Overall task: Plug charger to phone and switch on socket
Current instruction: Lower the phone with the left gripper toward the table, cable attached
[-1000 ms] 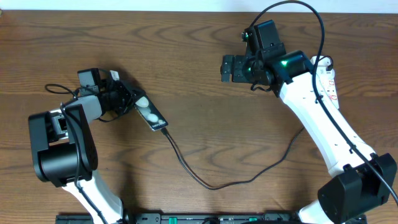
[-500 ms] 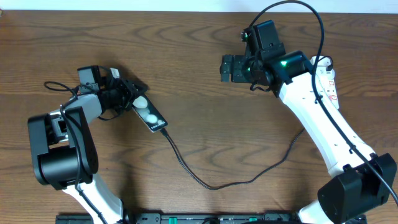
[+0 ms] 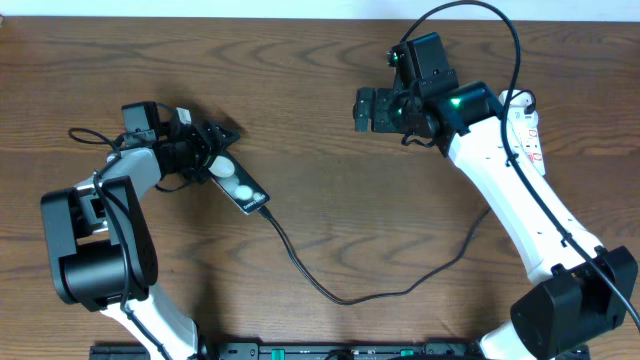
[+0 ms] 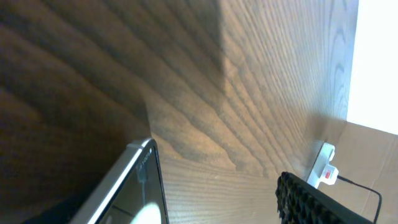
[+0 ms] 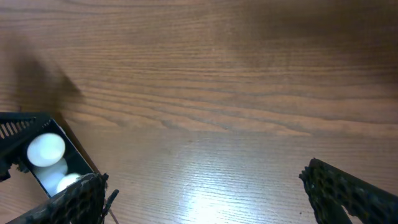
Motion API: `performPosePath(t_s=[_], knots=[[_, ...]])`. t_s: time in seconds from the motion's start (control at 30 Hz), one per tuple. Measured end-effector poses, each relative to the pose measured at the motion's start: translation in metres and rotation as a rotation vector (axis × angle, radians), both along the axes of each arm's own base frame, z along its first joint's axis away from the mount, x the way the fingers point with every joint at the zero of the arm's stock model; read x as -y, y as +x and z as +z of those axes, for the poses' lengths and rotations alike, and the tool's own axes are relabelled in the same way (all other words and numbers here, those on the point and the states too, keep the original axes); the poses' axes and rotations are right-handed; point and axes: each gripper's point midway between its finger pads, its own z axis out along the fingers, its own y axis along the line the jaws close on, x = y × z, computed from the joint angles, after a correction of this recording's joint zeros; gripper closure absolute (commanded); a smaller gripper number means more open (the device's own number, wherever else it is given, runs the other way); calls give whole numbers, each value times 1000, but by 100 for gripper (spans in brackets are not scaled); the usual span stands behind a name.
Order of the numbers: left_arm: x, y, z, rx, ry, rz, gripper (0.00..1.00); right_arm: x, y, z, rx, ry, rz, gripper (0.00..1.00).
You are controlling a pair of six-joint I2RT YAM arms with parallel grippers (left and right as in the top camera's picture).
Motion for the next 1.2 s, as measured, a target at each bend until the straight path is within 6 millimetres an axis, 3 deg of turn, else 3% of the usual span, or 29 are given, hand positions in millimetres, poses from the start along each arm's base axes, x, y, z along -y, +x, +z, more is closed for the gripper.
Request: performPosePath(t_s=[0.5,1.2], knots=[[-7,-18,-2,-120,53,30,9,-5,-1,1,7,1,11,1],[-21,-43,-9,-265,152,73,7,-5,-1,1,8,1,11,1]])
